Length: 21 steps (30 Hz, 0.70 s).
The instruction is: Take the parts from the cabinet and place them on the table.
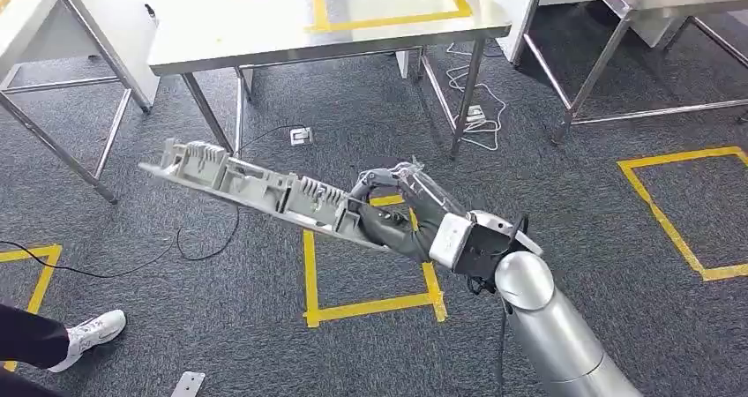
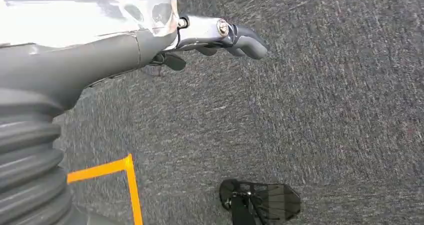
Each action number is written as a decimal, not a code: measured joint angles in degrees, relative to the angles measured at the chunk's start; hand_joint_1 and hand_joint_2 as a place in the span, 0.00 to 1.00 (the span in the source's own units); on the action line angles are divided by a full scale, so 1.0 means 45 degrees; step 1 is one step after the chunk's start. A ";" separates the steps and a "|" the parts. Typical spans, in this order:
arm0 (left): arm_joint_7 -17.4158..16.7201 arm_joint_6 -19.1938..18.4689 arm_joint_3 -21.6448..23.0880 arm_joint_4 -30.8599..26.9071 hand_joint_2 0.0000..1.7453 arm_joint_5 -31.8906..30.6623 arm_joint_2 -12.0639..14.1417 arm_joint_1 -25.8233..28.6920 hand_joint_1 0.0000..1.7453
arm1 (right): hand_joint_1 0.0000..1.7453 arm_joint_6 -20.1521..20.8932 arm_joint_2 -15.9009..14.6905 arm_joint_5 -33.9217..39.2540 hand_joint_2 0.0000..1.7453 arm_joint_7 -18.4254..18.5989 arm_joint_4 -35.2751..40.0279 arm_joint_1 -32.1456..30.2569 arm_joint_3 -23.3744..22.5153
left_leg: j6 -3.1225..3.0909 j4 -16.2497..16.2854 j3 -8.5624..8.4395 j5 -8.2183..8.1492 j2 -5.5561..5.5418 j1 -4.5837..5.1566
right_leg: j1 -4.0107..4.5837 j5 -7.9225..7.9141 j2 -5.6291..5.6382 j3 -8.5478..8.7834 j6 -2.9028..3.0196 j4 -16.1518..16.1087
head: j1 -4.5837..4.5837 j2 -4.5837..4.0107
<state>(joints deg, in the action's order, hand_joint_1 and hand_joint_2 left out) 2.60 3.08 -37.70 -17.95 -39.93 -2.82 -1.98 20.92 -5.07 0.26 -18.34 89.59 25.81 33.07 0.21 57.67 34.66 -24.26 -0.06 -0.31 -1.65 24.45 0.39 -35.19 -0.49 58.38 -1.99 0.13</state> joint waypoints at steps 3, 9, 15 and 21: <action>-0.0068 0.0000 0.0151 -0.0141 1.00 0.0048 0.0000 0.0008 0.00 | 1.00 0.0073 -0.0015 0.0082 1.00 0.0024 0.0146 0.0004 0.0189 | -0.0001 0.0001 -0.0001 0.0001 0.0002 0.0002 | -0.0002 -0.0001 0.0001 0.0002 0.0000 0.0000 | 0.0000 0.0000; -0.0316 -0.0019 0.0539 -0.0442 1.00 0.0087 0.0000 0.0005 0.00 | 1.00 0.0185 -0.0034 0.0287 1.00 0.0218 0.0354 0.0006 0.0306 | -0.0004 0.0016 0.0000 0.0004 0.0003 0.0004 | -0.0004 -0.0010 0.0002 0.0002 -0.0011 0.0000 | 0.0000 0.0000; -0.0350 -0.0116 0.0782 -0.0490 1.00 0.0582 0.0078 0.0011 0.00 | 1.00 0.0898 -0.0024 0.1179 1.00 0.0214 0.0369 0.0010 0.0281 | -0.0004 0.0016 0.0005 0.0003 0.0003 0.0003 | -0.0004 -0.0010 0.0001 0.0000 -0.0012 0.0000 | 0.0000 0.0000; -0.0267 -0.0097 0.0932 -0.0490 1.00 0.0826 0.0141 0.0045 0.00 | 1.00 0.1097 0.0015 0.1569 1.00 0.0223 0.0369 0.0044 0.0291 | -0.0004 0.0015 0.0009 0.0003 0.0001 0.0002 | -0.0003 -0.0010 0.0001 0.0000 -0.0012 0.0000 | 0.0000 0.0000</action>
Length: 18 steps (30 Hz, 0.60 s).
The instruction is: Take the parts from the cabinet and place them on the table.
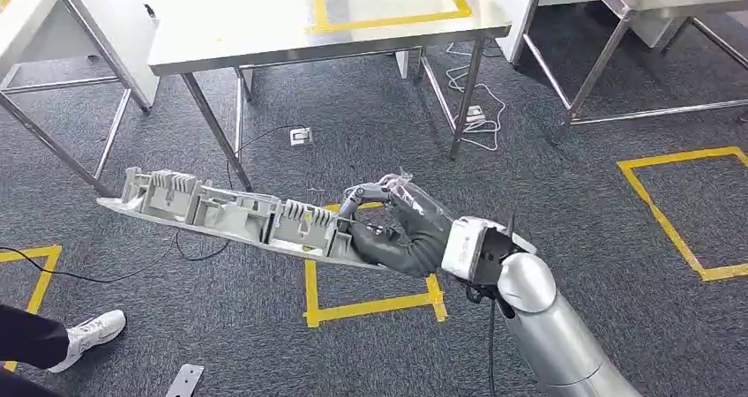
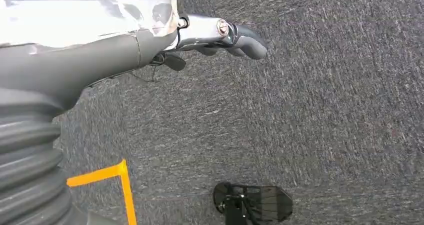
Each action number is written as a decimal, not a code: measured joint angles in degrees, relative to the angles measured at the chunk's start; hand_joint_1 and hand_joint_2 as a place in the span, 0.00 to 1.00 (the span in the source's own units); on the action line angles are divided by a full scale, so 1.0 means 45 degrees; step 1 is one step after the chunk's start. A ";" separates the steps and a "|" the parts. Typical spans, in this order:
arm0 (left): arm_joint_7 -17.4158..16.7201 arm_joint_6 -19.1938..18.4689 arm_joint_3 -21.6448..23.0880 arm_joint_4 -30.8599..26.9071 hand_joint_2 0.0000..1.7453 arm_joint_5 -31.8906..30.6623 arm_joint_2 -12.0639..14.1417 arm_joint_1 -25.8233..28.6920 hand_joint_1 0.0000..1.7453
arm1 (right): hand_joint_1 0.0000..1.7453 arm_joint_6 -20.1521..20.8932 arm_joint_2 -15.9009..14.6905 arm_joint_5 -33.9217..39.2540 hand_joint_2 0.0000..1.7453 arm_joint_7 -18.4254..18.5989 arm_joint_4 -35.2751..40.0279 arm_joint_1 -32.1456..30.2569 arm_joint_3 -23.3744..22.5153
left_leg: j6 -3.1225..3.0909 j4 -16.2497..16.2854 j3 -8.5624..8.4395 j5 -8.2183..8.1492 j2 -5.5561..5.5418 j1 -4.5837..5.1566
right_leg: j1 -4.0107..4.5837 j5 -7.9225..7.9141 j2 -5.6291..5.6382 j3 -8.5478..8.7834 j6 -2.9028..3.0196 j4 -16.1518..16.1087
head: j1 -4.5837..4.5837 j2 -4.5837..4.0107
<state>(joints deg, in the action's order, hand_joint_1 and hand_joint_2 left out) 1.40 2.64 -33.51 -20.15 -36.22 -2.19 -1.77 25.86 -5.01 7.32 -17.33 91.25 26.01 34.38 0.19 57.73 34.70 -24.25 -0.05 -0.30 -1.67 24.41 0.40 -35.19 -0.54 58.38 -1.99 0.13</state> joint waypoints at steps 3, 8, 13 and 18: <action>0.0005 0.0024 0.0019 0.0000 1.00 0.0010 0.0010 0.0006 0.00 | 1.00 0.0010 0.0005 0.0014 1.00 0.0000 0.0000 0.0009 0.0005 | 0.0000 0.0000 0.0000 0.0001 0.0000 0.0001 | -0.0001 0.0000 0.0000 0.0001 0.0000 0.0000 | 0.0000 0.0000; 0.0005 0.0024 0.0039 0.0000 1.00 0.0063 0.0024 0.0006 0.00 | 1.00 0.0175 0.0005 0.0292 1.00 0.0049 0.0000 0.0011 0.0005 | -0.0001 0.0003 -0.0001 0.0001 0.0000 0.0002 | -0.0003 -0.0001 0.0000 0.0001 -0.0001 0.0000 | 0.0000 0.0000; -0.0029 0.0083 0.0233 0.0005 1.00 0.0301 0.0024 0.0006 0.00 | 1.00 0.0583 0.0005 0.1044 1.00 0.0082 0.0000 0.0011 -0.0039 | 0.0000 0.0003 0.0000 0.0000 0.0000 0.0002 | -0.0003 -0.0001 0.0000 0.0000 -0.0001 0.0000 | 0.0000 0.0000; -0.0039 0.0141 0.0316 0.0010 1.00 0.0491 0.0039 0.0007 0.00 | 1.00 0.0646 0.0005 0.1137 1.00 0.0136 -0.0024 0.0010 -0.0044 | -0.0001 0.0002 0.0000 0.0000 0.0000 0.0002 | -0.0002 -0.0001 0.0000 0.0000 -0.0001 0.0000 | 0.0000 0.0000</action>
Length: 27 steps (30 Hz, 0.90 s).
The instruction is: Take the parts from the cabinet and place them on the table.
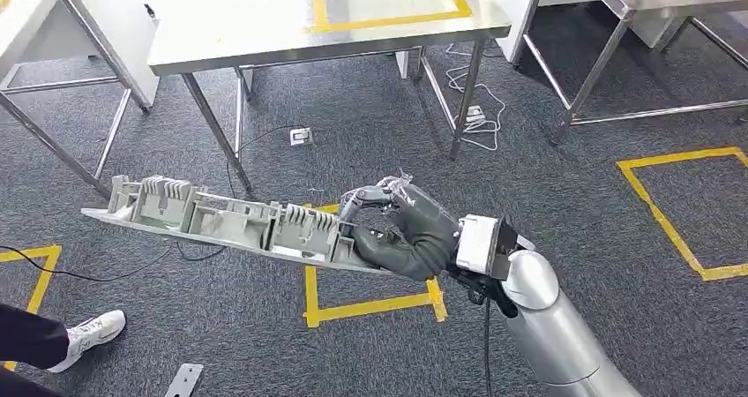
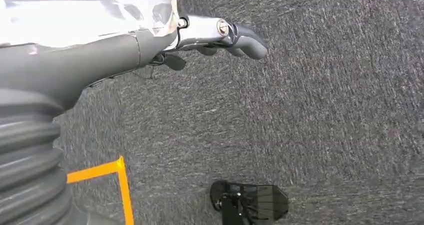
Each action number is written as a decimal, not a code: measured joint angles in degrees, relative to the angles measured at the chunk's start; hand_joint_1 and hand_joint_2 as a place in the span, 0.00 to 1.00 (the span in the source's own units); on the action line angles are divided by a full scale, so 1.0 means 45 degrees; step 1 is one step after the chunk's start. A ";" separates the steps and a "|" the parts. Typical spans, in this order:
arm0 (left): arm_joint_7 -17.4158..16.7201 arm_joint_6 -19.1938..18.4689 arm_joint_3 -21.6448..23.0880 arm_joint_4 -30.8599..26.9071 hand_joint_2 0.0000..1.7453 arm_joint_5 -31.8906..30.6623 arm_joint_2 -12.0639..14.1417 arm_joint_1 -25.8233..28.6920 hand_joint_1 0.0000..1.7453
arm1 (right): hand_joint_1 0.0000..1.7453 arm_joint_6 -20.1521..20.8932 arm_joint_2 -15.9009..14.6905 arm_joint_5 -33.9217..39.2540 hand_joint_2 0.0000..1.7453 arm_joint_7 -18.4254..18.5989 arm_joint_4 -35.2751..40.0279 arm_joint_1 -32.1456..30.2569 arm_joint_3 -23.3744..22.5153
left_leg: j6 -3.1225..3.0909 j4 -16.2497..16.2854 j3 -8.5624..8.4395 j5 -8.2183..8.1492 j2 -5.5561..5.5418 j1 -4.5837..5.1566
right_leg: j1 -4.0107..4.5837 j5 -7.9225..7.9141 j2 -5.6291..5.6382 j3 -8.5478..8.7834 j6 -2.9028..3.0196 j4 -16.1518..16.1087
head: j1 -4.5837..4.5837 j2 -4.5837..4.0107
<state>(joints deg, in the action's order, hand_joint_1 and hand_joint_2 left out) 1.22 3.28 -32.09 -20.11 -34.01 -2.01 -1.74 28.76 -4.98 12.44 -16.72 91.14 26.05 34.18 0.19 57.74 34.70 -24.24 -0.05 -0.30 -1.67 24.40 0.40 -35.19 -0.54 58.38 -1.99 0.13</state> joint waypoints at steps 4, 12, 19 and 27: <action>0.0000 0.0000 0.0039 0.0005 1.00 0.0034 0.0010 0.0001 0.00 | 1.00 0.0005 0.0000 0.0005 1.00 0.0019 -0.0015 0.0000 -0.0010 | 0.0000 0.0000 -0.0001 0.0001 0.0001 0.0000 | 0.0000 0.0000 0.0000 0.0000 0.0000 0.0000 | 0.0000 0.0000; 0.0068 0.0058 0.0048 0.0165 1.00 0.0330 0.0029 0.0002 0.00 | 1.00 0.0063 0.0019 0.0029 1.00 -0.0024 -0.0102 0.0005 -0.0015 | 0.0000 0.0001 0.0002 0.0000 0.0000 0.0001 | -0.0001 0.0000 0.0000 0.0000 0.0000 0.0000 | 0.0000 0.0000; 0.0209 0.0146 0.0097 0.0316 1.00 0.0597 0.0092 0.0003 0.00 | 1.00 0.0092 0.0024 0.0068 1.00 -0.0141 -0.0117 0.0005 -0.0015 | 0.0000 0.0000 0.0002 0.0000 0.0000 0.0000 | 0.0000 0.0000 0.0000 -0.0001 0.0000 0.0000 | 0.0000 0.0000; 0.0209 0.0248 0.0257 0.0427 1.00 0.0738 0.0155 -0.0004 0.00 | 1.00 0.0126 0.0024 0.0078 1.00 -0.0141 -0.0117 0.0005 -0.0015 | 0.0000 0.0001 0.0002 0.0000 0.0000 0.0000 | -0.0001 0.0000 0.0000 -0.0001 0.0000 0.0000 | 0.0000 0.0000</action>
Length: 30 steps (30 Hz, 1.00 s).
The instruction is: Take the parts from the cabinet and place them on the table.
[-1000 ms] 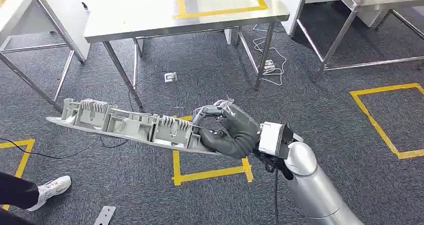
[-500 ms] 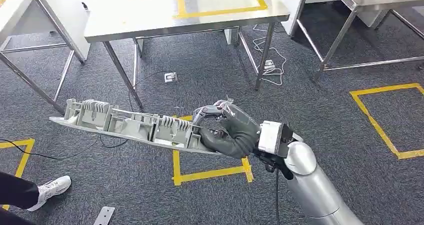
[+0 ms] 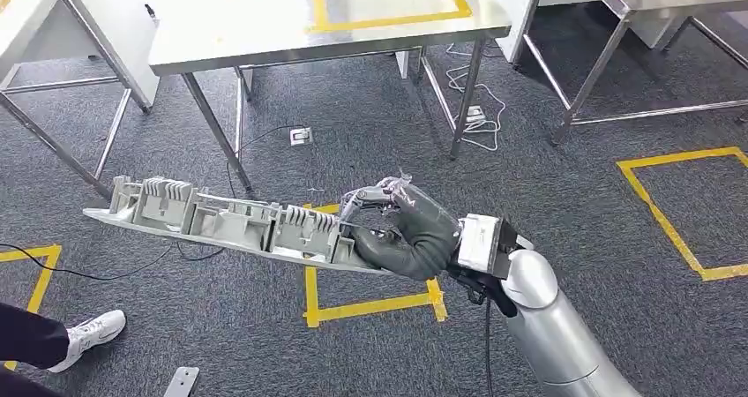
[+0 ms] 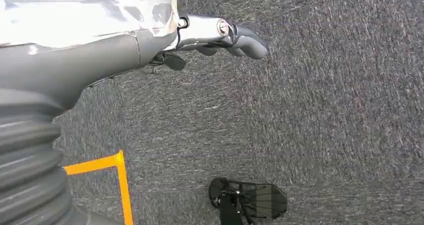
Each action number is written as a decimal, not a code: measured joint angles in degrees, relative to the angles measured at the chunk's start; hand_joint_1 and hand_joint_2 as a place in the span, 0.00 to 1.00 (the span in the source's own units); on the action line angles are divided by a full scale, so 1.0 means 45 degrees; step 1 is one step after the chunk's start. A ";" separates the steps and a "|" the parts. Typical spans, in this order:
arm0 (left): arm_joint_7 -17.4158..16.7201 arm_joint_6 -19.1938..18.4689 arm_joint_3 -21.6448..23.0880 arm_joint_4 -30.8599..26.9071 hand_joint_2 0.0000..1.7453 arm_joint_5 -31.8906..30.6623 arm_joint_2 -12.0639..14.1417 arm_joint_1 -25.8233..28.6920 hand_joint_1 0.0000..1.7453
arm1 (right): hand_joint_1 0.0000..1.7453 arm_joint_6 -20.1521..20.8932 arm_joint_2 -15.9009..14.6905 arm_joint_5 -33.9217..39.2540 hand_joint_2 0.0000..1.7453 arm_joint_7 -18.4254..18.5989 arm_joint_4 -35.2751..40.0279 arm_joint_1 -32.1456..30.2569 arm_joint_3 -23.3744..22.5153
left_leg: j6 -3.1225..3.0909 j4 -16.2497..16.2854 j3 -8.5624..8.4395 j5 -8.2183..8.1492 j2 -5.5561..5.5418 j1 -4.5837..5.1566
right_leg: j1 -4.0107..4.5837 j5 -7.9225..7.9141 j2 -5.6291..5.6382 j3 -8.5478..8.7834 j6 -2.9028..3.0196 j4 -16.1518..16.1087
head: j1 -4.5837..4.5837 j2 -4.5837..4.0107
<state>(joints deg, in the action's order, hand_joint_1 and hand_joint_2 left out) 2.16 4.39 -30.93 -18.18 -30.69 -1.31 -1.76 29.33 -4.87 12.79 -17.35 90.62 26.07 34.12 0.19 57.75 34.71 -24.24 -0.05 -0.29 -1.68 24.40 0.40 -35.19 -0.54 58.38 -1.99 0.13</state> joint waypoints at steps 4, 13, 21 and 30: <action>0.0000 0.0015 0.0024 0.0010 1.00 0.0010 0.0000 -0.0005 0.00 | 1.00 0.0005 0.0000 0.0000 1.00 0.0000 0.0000 0.0000 -0.0005 | 0.0000 0.0000 0.0000 0.0000 0.0000 0.0000 | 0.0000 0.0000 0.0000 0.0000 0.0000 0.0000 | 0.0000 0.0000; 0.0000 0.0019 0.0063 0.0039 1.00 0.0063 0.0024 -0.0012 0.00 | 1.00 0.0015 0.0005 0.0005 1.00 -0.0005 0.0000 0.0000 -0.0010 | 0.0000 0.0000 -0.0001 0.0000 0.0000 0.0000 | 0.0000 0.0000 0.0000 0.0000 0.0000 0.0000 | 0.0000 0.0000; 0.0000 0.0029 0.0190 0.0058 1.00 0.0107 0.0102 -0.0042 0.00 | 1.00 0.0015 0.0049 0.0005 1.00 -0.0005 -0.0005 0.0008 -0.0092 | 0.0000 0.0000 -0.0001 0.0000 0.0001 0.0000 | 0.0000 0.0000 0.0000 0.0000 0.0000 0.0000 | 0.0000 0.0000; -0.0005 0.0029 0.0345 0.0063 1.00 0.0112 0.0146 -0.0059 0.00 | 1.00 0.0015 0.0102 0.0005 1.00 -0.0005 -0.0005 0.0007 -0.0107 | -0.0006 0.0018 0.0004 -0.0007 0.0000 0.0019 | -0.0033 -0.0006 0.0000 0.0000 -0.0009 -0.0005 | 0.0000 0.0000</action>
<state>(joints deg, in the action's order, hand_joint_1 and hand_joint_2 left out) 2.14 4.52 -29.38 -17.90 -30.18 -0.66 -2.03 29.40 -4.41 12.81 -17.38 90.60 26.11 33.64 0.16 57.83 34.73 -24.28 -0.05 -0.21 -1.83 24.38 0.40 -35.19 -0.58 58.35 -1.99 0.13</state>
